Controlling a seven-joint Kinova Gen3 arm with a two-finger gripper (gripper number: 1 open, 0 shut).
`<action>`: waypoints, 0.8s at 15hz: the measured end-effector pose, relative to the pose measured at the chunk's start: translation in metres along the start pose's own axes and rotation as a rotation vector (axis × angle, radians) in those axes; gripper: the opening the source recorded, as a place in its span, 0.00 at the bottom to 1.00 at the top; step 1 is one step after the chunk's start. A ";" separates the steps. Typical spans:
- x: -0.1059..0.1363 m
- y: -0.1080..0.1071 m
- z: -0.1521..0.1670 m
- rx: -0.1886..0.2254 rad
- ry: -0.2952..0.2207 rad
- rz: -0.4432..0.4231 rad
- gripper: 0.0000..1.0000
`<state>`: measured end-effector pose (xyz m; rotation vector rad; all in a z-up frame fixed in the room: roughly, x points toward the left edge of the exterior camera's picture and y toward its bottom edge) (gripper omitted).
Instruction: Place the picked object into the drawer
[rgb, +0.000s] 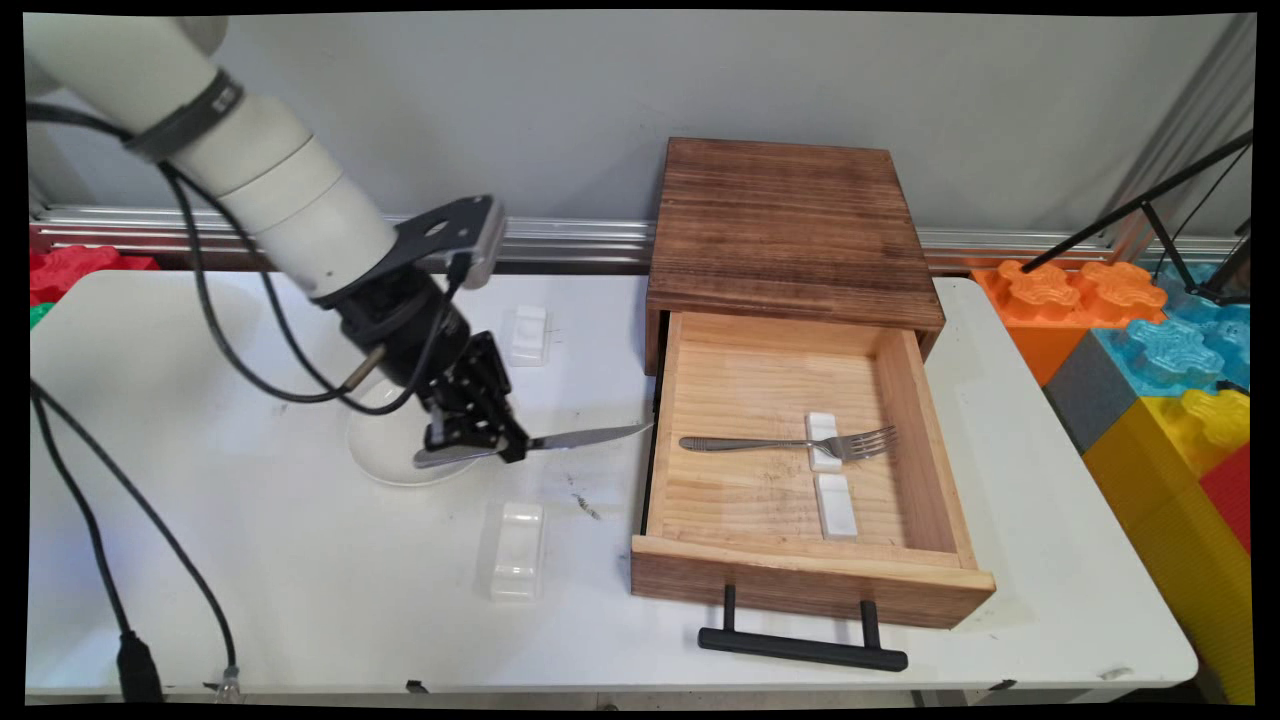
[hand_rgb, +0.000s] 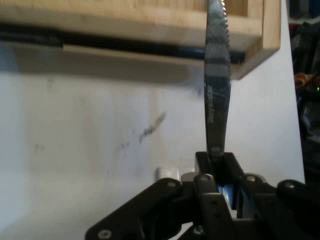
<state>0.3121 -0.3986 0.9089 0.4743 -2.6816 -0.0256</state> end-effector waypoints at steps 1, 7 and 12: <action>0.009 0.000 0.000 -0.007 0.005 0.000 0.00; 0.052 0.002 0.006 -0.036 0.034 0.010 0.00; 0.087 0.002 0.020 -0.035 0.063 0.026 0.00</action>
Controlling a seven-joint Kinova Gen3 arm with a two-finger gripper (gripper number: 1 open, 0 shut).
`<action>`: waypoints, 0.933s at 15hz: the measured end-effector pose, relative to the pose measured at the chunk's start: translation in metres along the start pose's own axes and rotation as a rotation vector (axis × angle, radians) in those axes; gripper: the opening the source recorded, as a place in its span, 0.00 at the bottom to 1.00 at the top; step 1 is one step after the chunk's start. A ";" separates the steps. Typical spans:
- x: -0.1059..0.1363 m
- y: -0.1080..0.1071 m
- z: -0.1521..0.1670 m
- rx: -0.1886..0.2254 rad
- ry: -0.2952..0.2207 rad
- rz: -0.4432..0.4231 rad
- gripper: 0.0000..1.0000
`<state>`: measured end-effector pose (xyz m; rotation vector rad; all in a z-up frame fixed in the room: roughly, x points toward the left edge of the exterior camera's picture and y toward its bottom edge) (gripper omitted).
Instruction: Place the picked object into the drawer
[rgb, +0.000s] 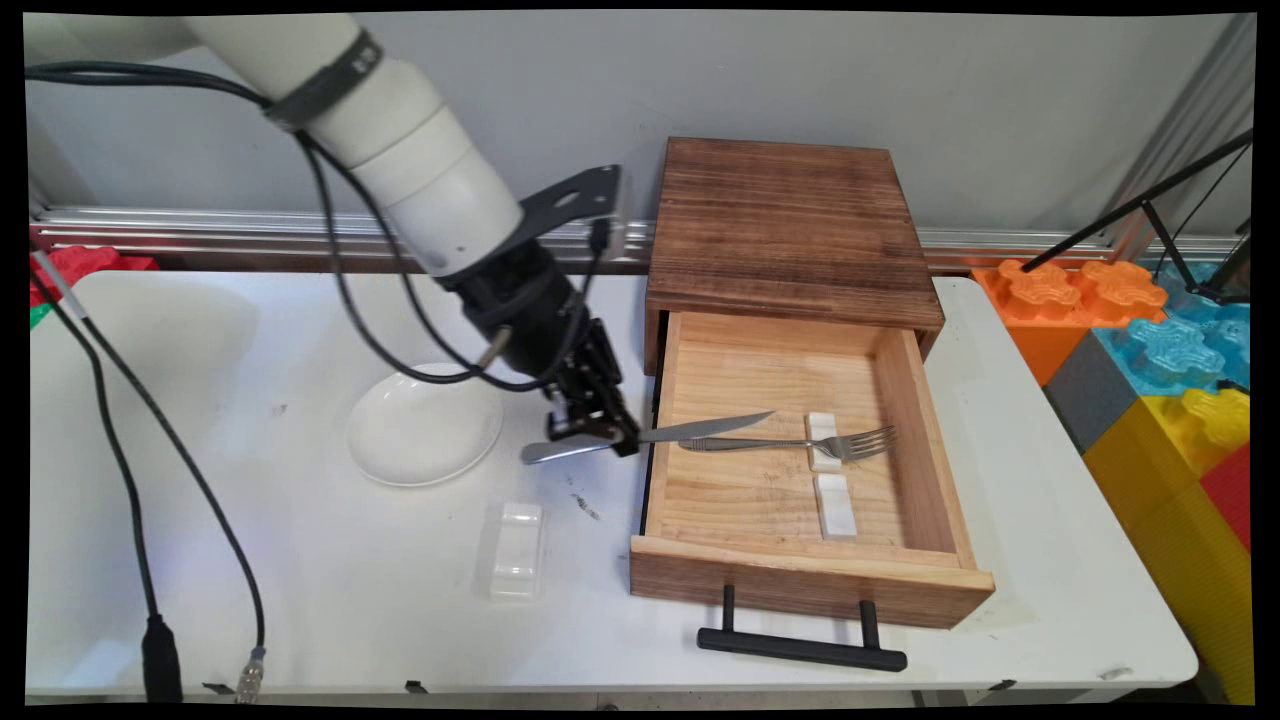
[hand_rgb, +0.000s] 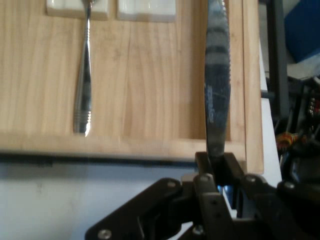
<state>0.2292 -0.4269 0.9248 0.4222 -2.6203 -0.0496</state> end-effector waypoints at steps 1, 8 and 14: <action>0.004 -0.001 0.003 0.001 0.004 0.003 0.00; 0.044 -0.007 0.035 0.019 0.057 0.015 0.00; 0.071 -0.011 0.067 0.023 0.097 0.024 0.00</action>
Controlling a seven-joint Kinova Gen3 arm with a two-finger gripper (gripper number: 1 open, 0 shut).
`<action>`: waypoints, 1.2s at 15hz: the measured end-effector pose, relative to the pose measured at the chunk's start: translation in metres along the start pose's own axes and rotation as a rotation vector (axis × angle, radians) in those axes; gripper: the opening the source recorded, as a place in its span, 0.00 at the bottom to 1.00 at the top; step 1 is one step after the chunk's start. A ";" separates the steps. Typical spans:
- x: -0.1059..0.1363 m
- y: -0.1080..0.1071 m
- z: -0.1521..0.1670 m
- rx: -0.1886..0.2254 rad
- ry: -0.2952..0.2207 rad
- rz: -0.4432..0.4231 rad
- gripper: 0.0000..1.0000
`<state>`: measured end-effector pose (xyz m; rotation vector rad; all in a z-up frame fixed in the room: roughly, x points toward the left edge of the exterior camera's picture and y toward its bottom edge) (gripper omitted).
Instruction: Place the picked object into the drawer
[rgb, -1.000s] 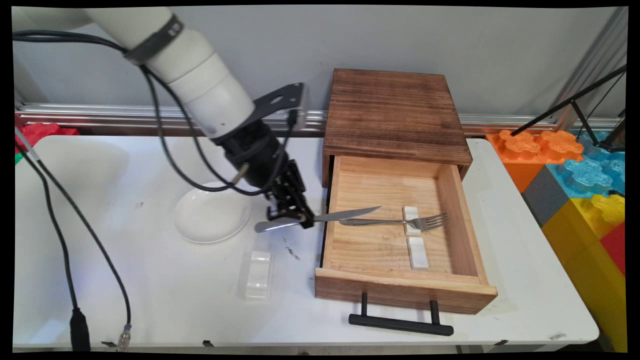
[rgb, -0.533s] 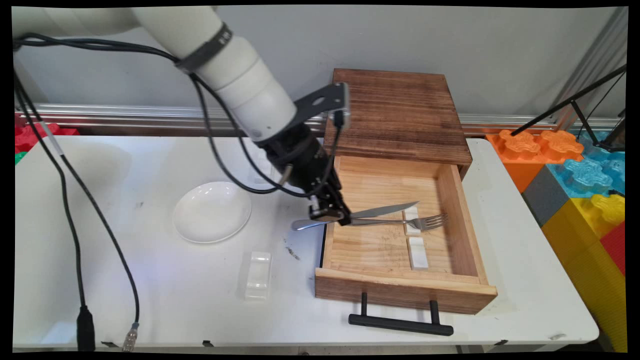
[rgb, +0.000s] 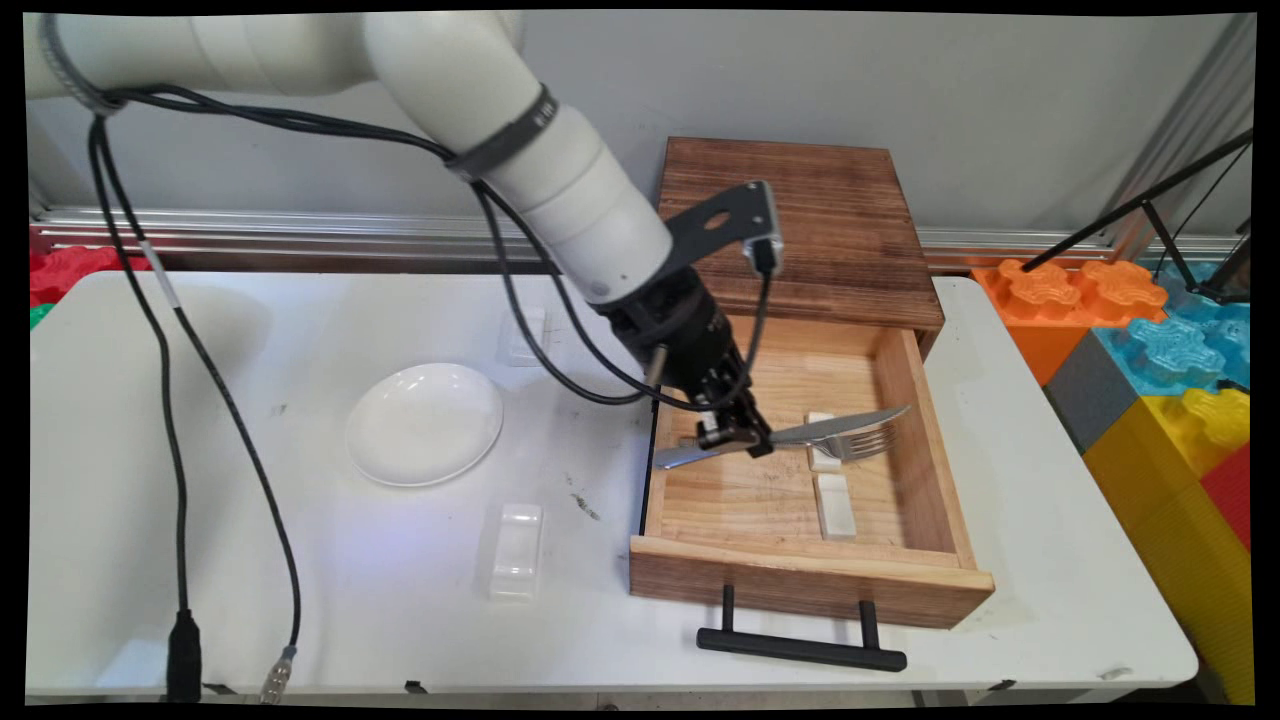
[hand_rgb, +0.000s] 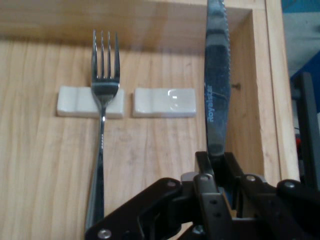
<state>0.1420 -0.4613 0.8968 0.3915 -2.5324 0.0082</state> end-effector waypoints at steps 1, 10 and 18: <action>0.003 -0.001 0.006 0.000 0.006 0.002 0.00; 0.006 -0.006 0.045 0.000 0.023 0.011 0.00; -0.010 -0.010 0.076 0.005 0.018 0.018 0.00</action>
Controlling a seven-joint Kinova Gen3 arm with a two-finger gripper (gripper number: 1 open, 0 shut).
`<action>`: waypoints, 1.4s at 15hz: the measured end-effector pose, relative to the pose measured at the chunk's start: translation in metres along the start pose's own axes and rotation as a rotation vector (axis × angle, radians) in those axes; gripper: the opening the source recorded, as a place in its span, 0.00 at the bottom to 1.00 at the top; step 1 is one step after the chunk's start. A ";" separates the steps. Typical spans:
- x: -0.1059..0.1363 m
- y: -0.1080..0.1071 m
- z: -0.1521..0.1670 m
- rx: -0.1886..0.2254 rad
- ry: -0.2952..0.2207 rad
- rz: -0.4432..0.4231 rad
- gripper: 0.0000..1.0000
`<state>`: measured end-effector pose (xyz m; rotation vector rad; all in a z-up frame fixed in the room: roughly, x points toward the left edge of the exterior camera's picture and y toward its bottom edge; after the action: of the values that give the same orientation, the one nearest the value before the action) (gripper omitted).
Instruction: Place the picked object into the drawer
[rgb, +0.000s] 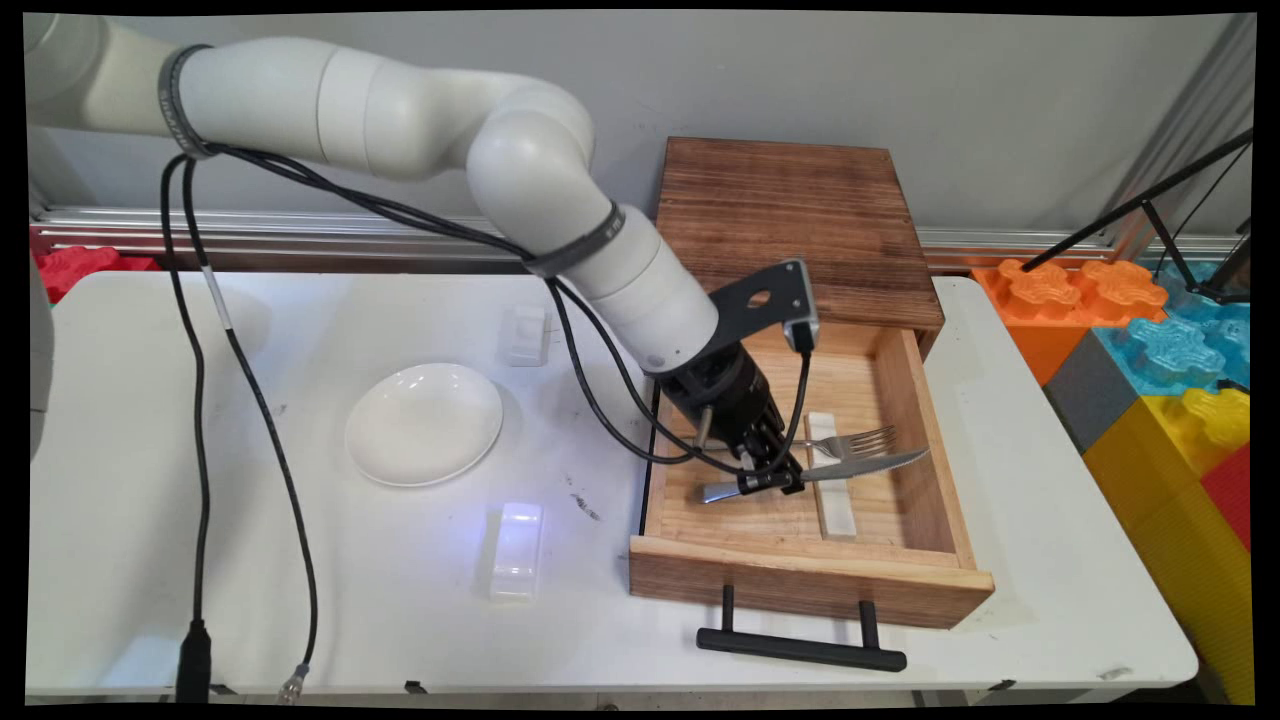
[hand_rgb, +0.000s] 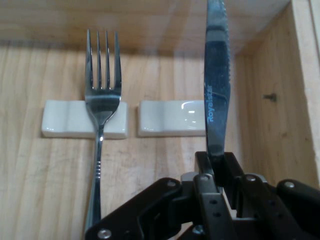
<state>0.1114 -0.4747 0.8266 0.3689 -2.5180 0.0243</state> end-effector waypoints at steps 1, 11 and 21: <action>-0.003 -0.001 0.004 0.002 0.001 0.002 0.00; -0.024 -0.006 0.032 0.004 -0.006 0.013 0.00; -0.035 -0.009 0.045 -0.003 -0.007 0.010 0.00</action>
<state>0.1161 -0.4787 0.7696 0.3561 -2.5263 0.0226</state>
